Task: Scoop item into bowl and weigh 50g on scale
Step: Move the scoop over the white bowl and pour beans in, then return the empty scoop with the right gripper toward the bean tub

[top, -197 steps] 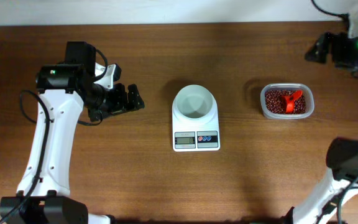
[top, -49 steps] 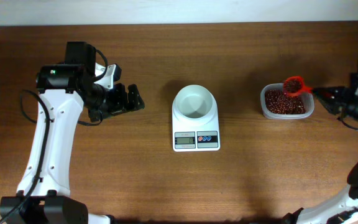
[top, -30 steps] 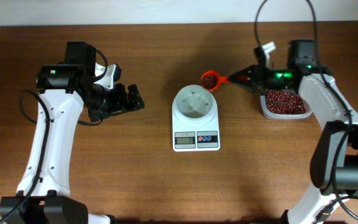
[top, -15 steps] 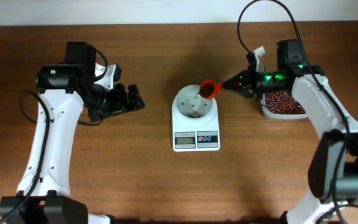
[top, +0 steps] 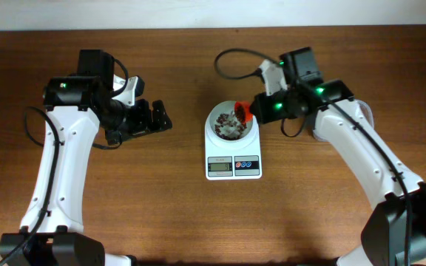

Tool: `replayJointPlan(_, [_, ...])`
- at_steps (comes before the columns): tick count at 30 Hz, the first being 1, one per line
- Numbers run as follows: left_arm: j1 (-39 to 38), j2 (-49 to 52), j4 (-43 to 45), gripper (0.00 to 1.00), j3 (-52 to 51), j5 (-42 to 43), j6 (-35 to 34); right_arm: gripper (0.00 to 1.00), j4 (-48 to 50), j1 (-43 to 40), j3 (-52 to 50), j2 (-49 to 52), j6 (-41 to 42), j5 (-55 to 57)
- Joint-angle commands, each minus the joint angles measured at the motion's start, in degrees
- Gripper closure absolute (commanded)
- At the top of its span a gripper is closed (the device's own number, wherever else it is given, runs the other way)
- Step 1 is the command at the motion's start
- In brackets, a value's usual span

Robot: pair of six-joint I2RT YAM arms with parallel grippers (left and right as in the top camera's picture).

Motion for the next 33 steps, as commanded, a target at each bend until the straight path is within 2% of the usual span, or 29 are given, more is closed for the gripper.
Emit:
replayJointPlan(1, [-0.13, 0.42, 0.11, 0.01, -0.24, 0.42, -0.07, 0.96, -1.95, 4.87, 4.48, -1.68, -13.09, 10.64])
replayJointPlan(6, [-0.13, 0.42, 0.11, 0.01, -0.24, 0.42, -0.07, 0.96, -7.17, 12.00, 9.66, -1.68, -23.89, 23.32])
replayJointPlan(9, [-0.13, 0.42, 0.11, 0.01, -0.24, 0.42, -0.07, 0.96, -8.79, 15.65, 10.49, -1.66, -26.08, 32.46])
replayJointPlan(11, [-0.13, 0.42, 0.11, 0.01, -0.24, 0.42, -0.07, 0.96, -8.76, 17.88, 10.49, -1.62, -31.95, 33.20])
replayJointPlan(14, [-0.13, 0.42, 0.11, 0.01, -0.24, 0.42, -0.07, 0.96, -8.76, 18.47, 10.47, -1.60, -33.14, 33.53])
replayJointPlan(17, [-0.13, 0.42, 0.11, 0.01, -0.24, 0.42, -0.07, 0.96, -8.57, 16.90, 10.47, -1.60, -28.61, 31.91])
replayJointPlan(21, [-0.13, 0.42, 0.11, 0.01, -0.24, 0.42, -0.07, 0.96, -8.59, 9.66, 10.49, -1.62, -20.98, 15.02])
replayJointPlan(25, [-0.13, 0.42, 0.11, 0.01, -0.24, 0.42, -0.07, 0.96, -10.36, -5.46, 10.49, -1.62, -13.97, -3.15])
replayJointPlan(33, [-0.13, 0.42, 0.11, 0.01, -0.24, 0.42, -0.07, 0.96, -21.68, -31.23, 10.47, -1.44, -14.01, -1.38])
